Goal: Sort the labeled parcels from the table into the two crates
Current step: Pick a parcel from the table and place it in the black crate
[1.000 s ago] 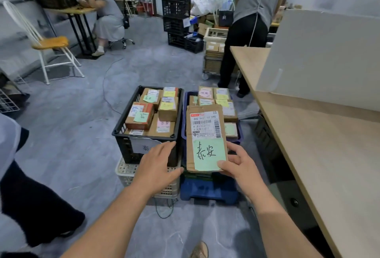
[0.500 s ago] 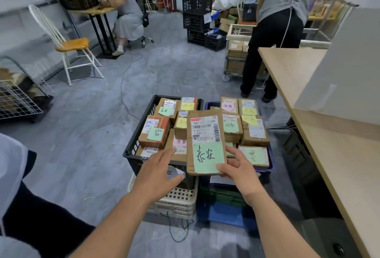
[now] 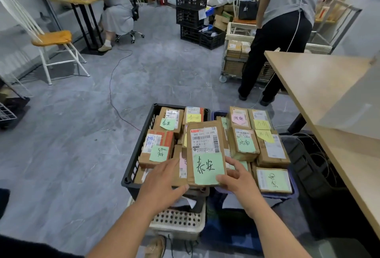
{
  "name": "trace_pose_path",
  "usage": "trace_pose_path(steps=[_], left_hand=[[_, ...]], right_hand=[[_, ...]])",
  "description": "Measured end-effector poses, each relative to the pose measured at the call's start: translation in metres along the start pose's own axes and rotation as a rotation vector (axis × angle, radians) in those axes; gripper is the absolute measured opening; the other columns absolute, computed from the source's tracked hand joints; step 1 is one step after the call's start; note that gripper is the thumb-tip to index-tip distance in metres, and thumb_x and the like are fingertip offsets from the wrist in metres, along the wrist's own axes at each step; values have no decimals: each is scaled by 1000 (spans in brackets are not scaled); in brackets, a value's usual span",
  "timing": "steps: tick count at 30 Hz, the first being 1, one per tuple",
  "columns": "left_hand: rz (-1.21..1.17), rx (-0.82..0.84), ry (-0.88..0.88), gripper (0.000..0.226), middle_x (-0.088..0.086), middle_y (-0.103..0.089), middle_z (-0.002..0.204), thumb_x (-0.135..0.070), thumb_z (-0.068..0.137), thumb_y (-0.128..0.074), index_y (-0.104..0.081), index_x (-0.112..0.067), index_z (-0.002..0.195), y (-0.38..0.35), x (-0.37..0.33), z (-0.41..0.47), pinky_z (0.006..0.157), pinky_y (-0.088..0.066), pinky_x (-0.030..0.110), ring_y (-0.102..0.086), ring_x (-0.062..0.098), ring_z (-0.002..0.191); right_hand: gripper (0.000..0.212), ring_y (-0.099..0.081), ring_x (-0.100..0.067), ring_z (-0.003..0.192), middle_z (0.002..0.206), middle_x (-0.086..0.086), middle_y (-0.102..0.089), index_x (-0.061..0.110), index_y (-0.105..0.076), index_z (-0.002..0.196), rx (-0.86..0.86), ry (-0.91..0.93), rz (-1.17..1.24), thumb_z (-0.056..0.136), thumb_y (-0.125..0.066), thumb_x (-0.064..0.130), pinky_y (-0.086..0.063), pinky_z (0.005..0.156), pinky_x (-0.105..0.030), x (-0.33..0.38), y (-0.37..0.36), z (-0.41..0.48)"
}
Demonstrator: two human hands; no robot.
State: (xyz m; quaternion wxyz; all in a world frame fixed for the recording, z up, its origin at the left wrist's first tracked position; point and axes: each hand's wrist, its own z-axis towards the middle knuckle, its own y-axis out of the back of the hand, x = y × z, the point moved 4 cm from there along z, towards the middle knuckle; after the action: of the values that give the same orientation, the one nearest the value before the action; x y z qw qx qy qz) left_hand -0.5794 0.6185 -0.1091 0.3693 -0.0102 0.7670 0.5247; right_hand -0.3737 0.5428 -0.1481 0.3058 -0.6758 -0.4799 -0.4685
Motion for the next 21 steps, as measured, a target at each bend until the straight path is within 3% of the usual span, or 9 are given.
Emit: trace_pose_path(steps=[3, 8, 11, 14, 17, 19, 21], left_hand=[[-4, 68, -7, 75, -9, -28, 152, -43, 88, -60, -19, -29, 150, 16, 27, 40, 113, -26, 31, -29, 11, 137], [-141, 159, 32, 71, -12, -24, 155, -39, 93, -50, -9, -38, 151, 35, 84, 110, 114, -31, 34, -30, 8, 138], [-289, 189, 62, 62, -23, -33, 143, -43, 97, -45, -12, -41, 150, 40, 109, 153, 106, -35, 24, -33, -1, 128], [-411, 238, 170, 60, -24, -46, 134, -53, 96, -40, -9, -50, 147, 35, 133, 191, 100, -44, 30, -49, 4, 117], [-424, 255, 227, 62, -17, -55, 124, -44, 99, -40, -1, -50, 146, 29, 153, 222, 88, -51, 31, -60, 6, 99], [-453, 242, 251, 68, -14, -55, 129, -34, 99, -45, 0, -48, 148, 25, 164, 241, 89, -52, 35, -62, 9, 101], [-527, 218, 314, 70, -12, -56, 131, -26, 98, -50, -7, -48, 148, 21, 179, 259, 93, -50, 38, -60, 14, 107]], right_hand=[[54, -71, -15, 93, 104, -1, -73, 28, -50, 130, -33, -32, -2, 87, -66, 0, -54, 64, -18, 10, -21, 34], [57, -70, -12, 95, 107, 0, -73, 27, -48, 134, -56, -84, -45, 86, -67, 4, -56, 70, -21, 21, -65, 102], [54, -73, -12, 88, 99, 1, -76, 27, -48, 132, -53, -121, -50, 87, -65, 1, -56, 70, -23, 23, -89, 146], [53, -73, -11, 84, 98, 1, -75, 25, -48, 132, -45, -143, -51, 88, -64, 0, -57, 69, -23, 22, -112, 183], [54, -72, -11, 82, 100, 0, -73, 23, -46, 136, -46, -163, -29, 89, -63, 1, -57, 68, -22, 18, -129, 216], [52, -69, -6, 82, 101, 3, -70, 26, -45, 135, -46, -174, -36, 91, -60, 2, -50, 59, -13, 17, -137, 236], [50, -66, -4, 92, 107, 6, -68, 31, -44, 133, -13, -177, -106, 93, -58, 4, -49, 62, -11, 16, -145, 255]])
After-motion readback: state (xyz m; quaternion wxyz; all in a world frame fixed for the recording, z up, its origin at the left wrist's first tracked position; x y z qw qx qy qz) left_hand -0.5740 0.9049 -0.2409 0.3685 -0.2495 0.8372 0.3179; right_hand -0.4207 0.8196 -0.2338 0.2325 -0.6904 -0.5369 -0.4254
